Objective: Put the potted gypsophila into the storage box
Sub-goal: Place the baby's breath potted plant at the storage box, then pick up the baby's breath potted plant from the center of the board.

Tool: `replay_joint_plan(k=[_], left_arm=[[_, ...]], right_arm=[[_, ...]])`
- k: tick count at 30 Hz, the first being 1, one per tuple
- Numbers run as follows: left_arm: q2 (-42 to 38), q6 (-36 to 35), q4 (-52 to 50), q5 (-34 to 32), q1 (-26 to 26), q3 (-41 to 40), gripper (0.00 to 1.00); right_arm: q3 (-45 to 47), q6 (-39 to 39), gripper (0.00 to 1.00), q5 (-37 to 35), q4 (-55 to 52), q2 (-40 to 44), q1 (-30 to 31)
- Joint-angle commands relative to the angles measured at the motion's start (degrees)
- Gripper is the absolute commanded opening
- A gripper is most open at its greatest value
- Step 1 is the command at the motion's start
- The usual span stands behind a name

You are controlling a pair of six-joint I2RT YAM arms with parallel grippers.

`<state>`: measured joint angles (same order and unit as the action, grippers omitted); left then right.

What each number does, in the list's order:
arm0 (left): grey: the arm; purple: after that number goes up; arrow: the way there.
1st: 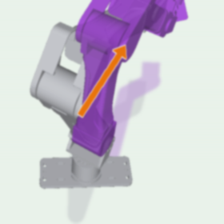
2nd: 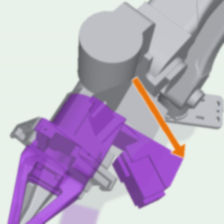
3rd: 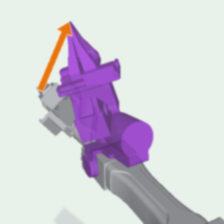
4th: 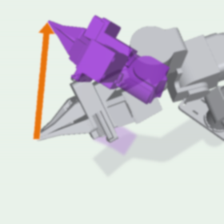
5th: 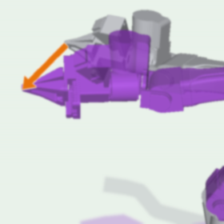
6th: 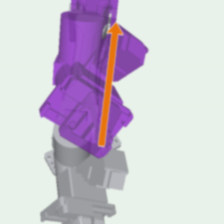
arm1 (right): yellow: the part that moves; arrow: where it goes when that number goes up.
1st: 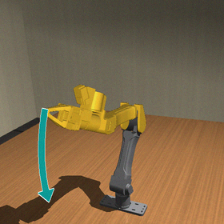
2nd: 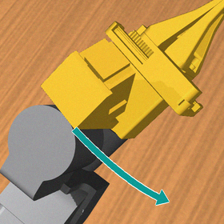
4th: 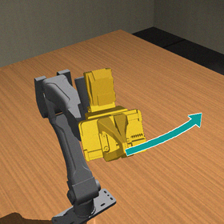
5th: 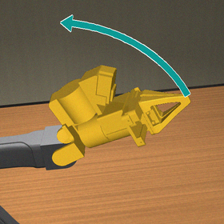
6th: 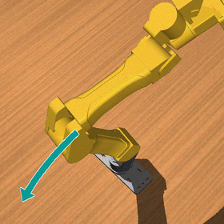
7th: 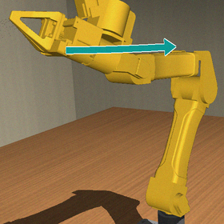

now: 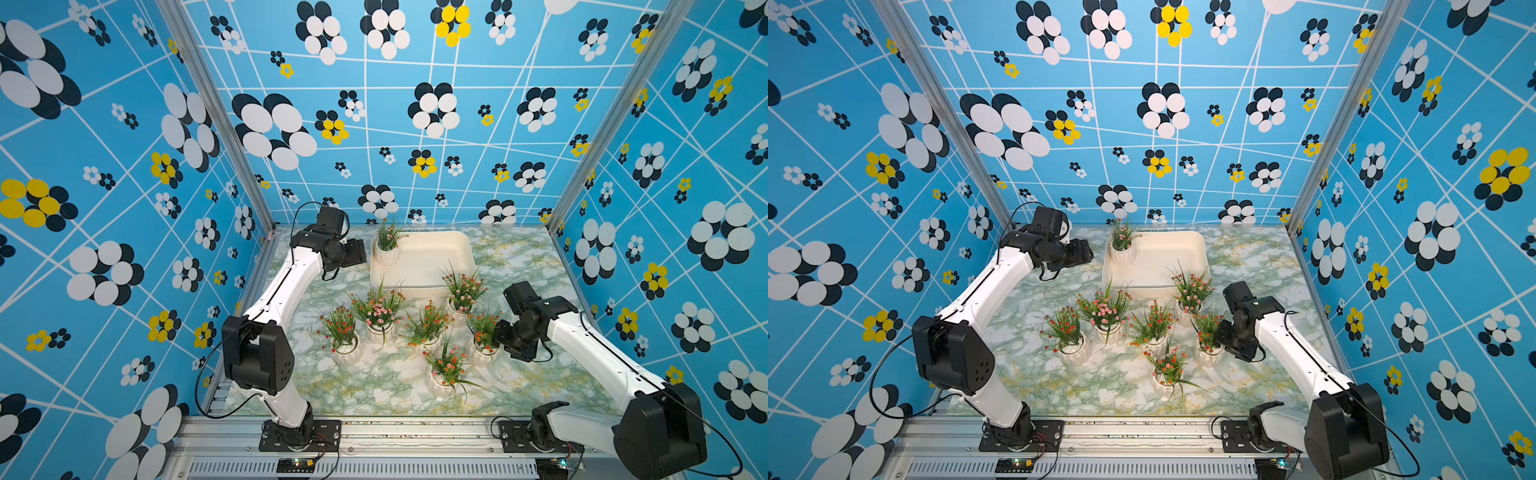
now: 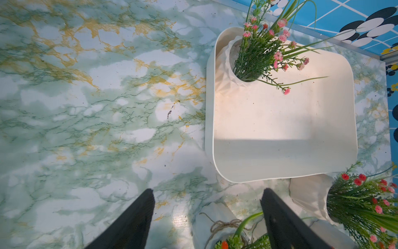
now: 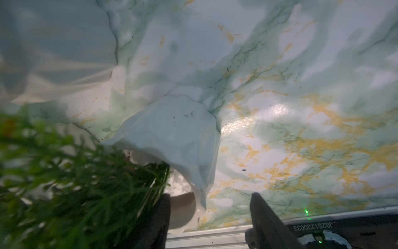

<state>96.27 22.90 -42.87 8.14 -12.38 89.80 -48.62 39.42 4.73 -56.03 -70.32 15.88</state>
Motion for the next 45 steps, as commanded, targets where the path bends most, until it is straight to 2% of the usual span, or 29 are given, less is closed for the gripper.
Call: replay_joint_plan(k=[1,7,11,15,18,21,29,38,45], left_arm=[[-1.7,0.06,1.38,1.22,0.34,-1.72,0.81],[-1.53,1.14,2.88,1.72,0.39,-3.54,0.81],[-1.42,1.53,3.32,1.66,0.32,-4.35,0.81],[-1.24,1.31,3.58,1.39,0.39,-4.79,0.81],[-0.7,1.35,3.8,1.35,0.46,-4.94,0.81],[-0.05,1.8,4.27,1.72,0.43,-4.9,0.81],[0.5,2.96,6.0,2.05,0.44,-5.49,0.81],[-0.33,3.28,6.05,2.53,1.81,-5.58,0.81],[-1.86,3.35,6.48,3.2,3.74,-6.88,0.81]], right_arm=[[1.29,1.98,0.55,-2.01,2.63,0.53,0.64],[0.39,1.02,0.39,-3.06,3.02,-1.26,0.64],[-0.36,0.51,0.24,-3.66,3.38,-1.53,0.73],[-1.19,0.01,0.13,-4.2,2.81,-1.47,0.71],[-1.84,-0.52,0.09,-4.27,2.25,-1.85,0.72],[-3.0,-1.08,0.0,-4.23,1.69,-2.51,0.72],[-10.6,-4.92,0.0,-4.73,-4.13,-4.77,0.67],[-30.57,-13.3,0.0,-5.67,-18.75,-11.7,0.64],[-47.93,-17.49,0.0,-5.7,-26.27,-18.21,0.45]])
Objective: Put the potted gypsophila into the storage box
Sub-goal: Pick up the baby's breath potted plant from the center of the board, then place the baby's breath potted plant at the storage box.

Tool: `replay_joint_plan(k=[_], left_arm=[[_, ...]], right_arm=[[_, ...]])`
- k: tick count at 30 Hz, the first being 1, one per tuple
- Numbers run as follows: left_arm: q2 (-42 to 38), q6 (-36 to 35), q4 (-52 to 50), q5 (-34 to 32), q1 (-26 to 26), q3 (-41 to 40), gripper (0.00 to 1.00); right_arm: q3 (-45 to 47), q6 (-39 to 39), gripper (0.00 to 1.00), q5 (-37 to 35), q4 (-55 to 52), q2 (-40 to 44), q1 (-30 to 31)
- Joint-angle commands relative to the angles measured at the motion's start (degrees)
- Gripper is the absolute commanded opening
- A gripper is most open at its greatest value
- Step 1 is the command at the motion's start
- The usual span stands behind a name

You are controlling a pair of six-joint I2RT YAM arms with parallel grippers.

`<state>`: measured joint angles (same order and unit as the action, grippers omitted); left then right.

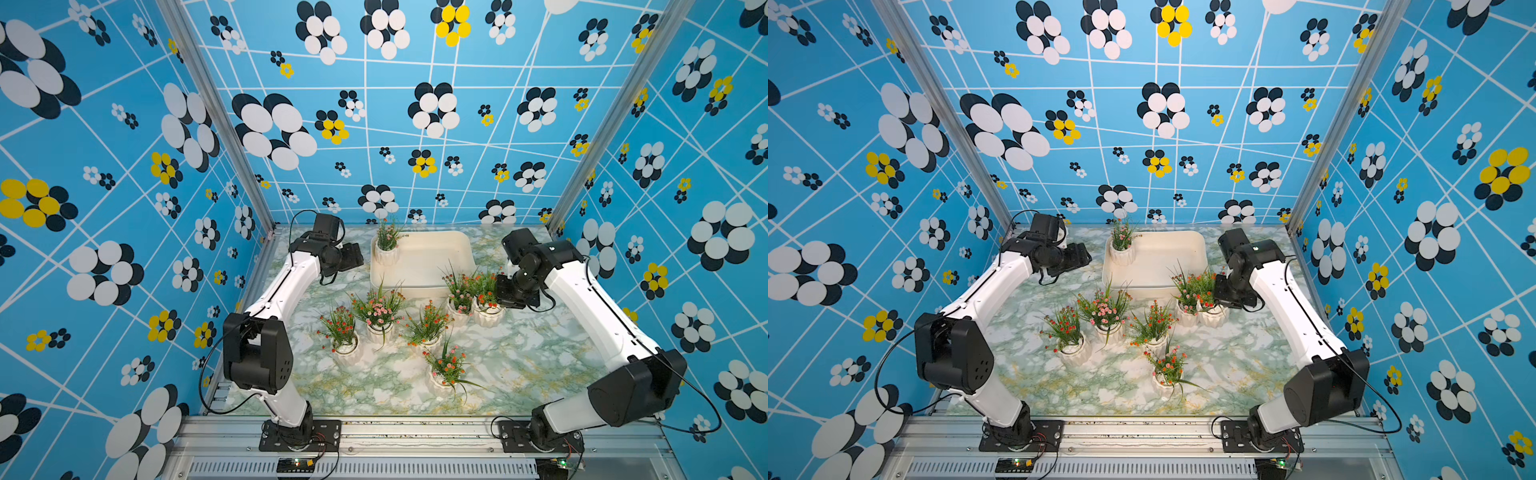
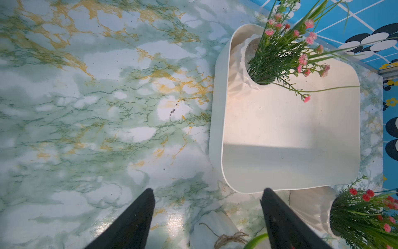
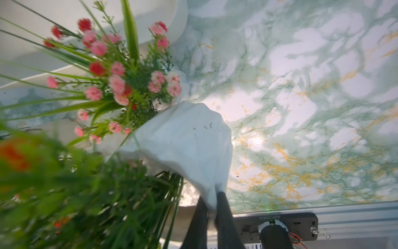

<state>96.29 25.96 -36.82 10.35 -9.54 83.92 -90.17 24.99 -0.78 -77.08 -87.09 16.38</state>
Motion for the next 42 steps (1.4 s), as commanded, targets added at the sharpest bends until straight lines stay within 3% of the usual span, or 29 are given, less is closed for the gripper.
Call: replay_joint_plan(k=[1,7,12,16,29,42], left_arm=[[-2.05,0.29,0.43,1.09,1.18,-1.12,0.81],[-2.73,0.19,0.43,1.56,2.57,-1.63,0.81],[-3.6,0.26,0.52,1.42,3.22,-2.56,0.81],[-4.52,0.24,0.34,1.0,3.71,-3.44,0.81],[-7.41,-0.22,-0.9,-0.67,5.93,-6.86,0.81],[-8.92,-0.8,-1.19,-0.54,7.49,-9.14,0.81]], right_arm=[[-8.88,-3.47,0.0,-0.11,-5.96,-2.65,-0.08],[-31.72,-5.63,0.0,-0.15,-12.65,-14.2,-0.3],[-59.83,-5.54,0.0,2.01,-19.52,-29.89,-0.3],[-75.18,-3.81,0.0,4.97,-20.88,-41.56,-0.21],[-58.26,10.49,0.0,7.87,9.77,-46.44,5.81],[-55.77,26.86,0.0,9.22,24.69,-53.71,13.23]])
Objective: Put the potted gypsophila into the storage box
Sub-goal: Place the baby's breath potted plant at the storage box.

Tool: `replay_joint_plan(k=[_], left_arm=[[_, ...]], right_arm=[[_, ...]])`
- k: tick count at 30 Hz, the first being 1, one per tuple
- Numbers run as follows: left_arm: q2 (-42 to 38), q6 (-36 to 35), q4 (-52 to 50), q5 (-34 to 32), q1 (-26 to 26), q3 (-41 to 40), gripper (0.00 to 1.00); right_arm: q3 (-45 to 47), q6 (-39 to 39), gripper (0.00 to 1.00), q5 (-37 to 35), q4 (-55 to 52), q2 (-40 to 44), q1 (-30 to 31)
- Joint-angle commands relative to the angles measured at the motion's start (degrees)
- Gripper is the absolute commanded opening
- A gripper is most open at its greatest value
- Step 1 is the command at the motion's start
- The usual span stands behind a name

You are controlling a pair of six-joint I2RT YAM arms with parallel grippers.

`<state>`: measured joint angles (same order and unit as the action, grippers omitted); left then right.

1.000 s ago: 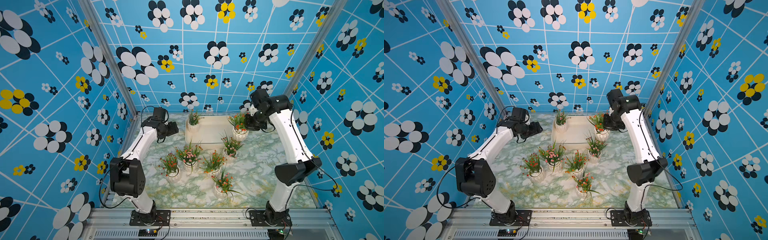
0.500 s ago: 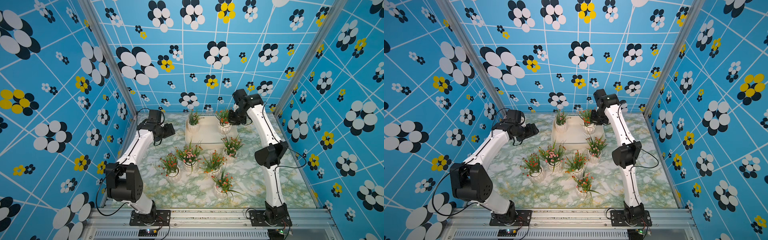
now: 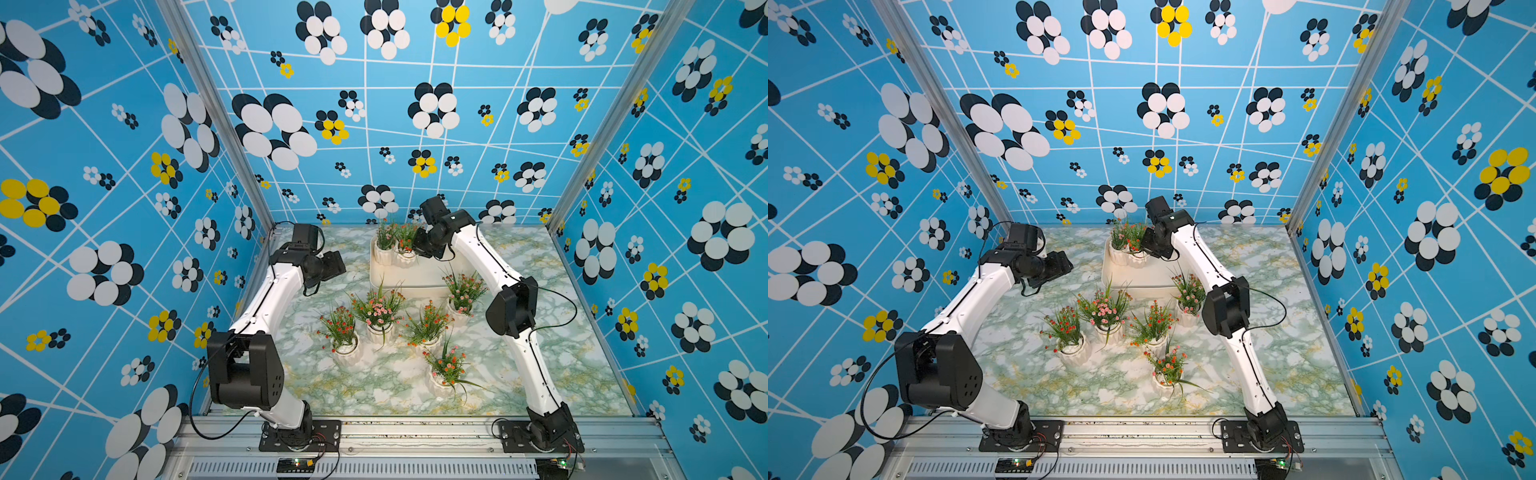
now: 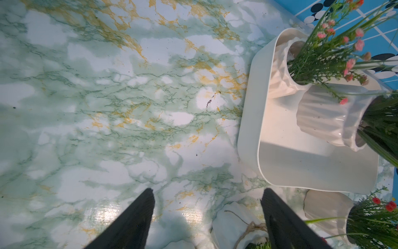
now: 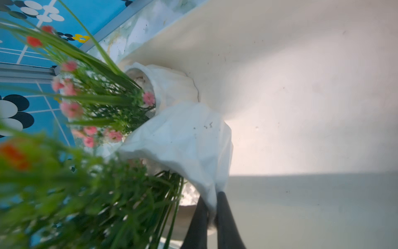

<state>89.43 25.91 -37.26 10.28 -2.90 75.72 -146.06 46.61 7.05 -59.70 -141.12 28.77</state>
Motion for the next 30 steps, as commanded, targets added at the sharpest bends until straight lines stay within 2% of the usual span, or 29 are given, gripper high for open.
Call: replay_joint_plan(k=[1,14,30], left_arm=[[-2.06,-0.83,-0.73,-0.37,1.01,-1.09,0.81],[-1.89,-1.56,-0.28,0.82,2.63,-2.16,0.82],[-0.59,-1.4,1.44,1.19,2.62,-4.8,0.81]], right_arm=[[0.85,5.79,0.0,1.56,8.24,0.24,1.26],[10.33,7.99,0.0,1.39,13.28,3.35,4.79],[8.59,8.91,0.0,2.83,14.66,1.44,8.25]])
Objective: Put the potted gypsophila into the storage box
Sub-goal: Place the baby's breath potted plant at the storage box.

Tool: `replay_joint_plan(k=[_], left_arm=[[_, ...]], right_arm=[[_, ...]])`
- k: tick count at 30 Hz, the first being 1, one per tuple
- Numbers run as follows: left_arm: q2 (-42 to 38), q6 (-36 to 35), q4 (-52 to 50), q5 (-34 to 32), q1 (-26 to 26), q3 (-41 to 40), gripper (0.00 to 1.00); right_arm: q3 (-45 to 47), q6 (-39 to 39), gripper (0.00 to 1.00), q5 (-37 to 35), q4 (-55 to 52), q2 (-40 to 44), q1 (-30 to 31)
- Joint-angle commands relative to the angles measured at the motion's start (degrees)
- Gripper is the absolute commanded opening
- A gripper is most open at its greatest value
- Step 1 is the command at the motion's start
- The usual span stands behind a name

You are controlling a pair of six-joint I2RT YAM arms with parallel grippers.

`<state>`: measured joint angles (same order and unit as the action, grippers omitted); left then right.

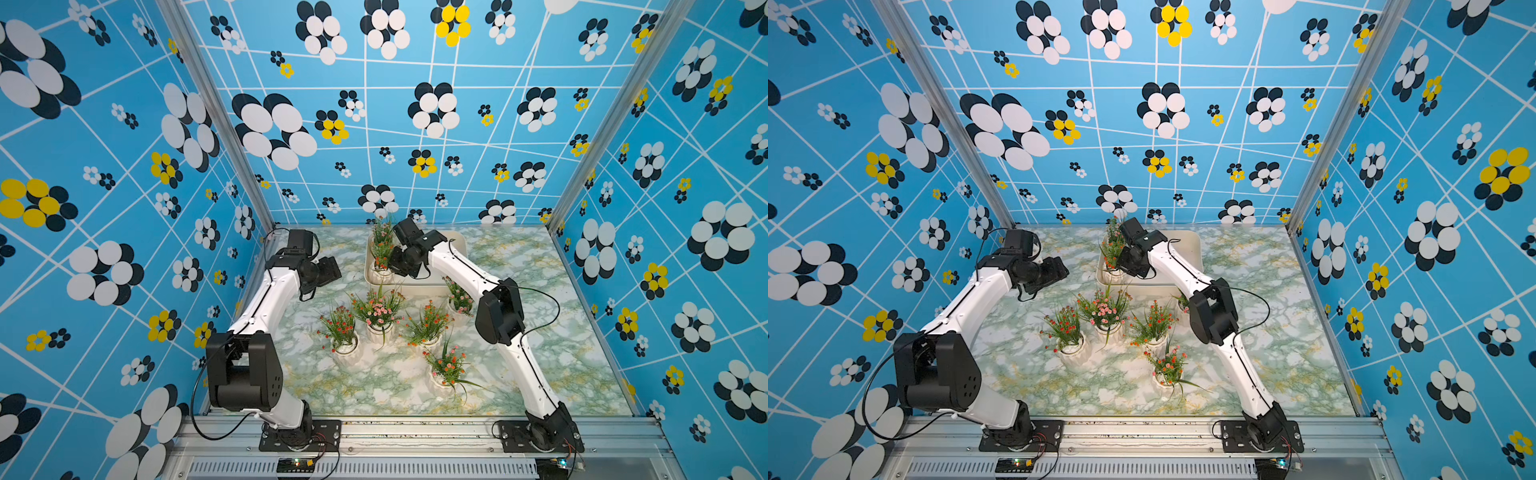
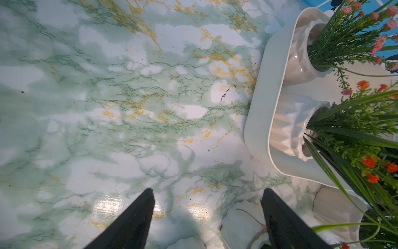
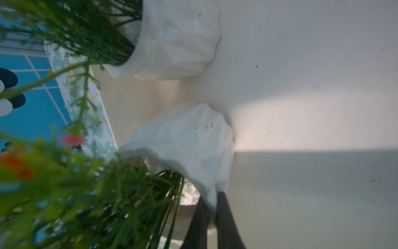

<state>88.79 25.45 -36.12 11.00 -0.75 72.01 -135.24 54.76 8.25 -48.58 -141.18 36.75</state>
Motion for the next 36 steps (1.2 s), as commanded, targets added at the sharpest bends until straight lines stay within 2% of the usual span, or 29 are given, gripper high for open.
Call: replay_joint_plan(k=[1,28,36], left_arm=[[-0.02,-0.9,0.41,0.47,0.49,-1.29,0.82],[1.11,-0.42,1.75,1.62,0.42,-2.89,0.81],[1.57,-0.2,1.92,1.64,0.4,-2.79,0.82]], right_arm=[[-2.7,0.78,0.0,1.59,3.19,1.29,0.35],[-3.49,0.28,0.01,2.39,0.5,-0.76,1.63],[-4.77,-0.43,0.1,2.56,-0.17,-1.29,1.66]])
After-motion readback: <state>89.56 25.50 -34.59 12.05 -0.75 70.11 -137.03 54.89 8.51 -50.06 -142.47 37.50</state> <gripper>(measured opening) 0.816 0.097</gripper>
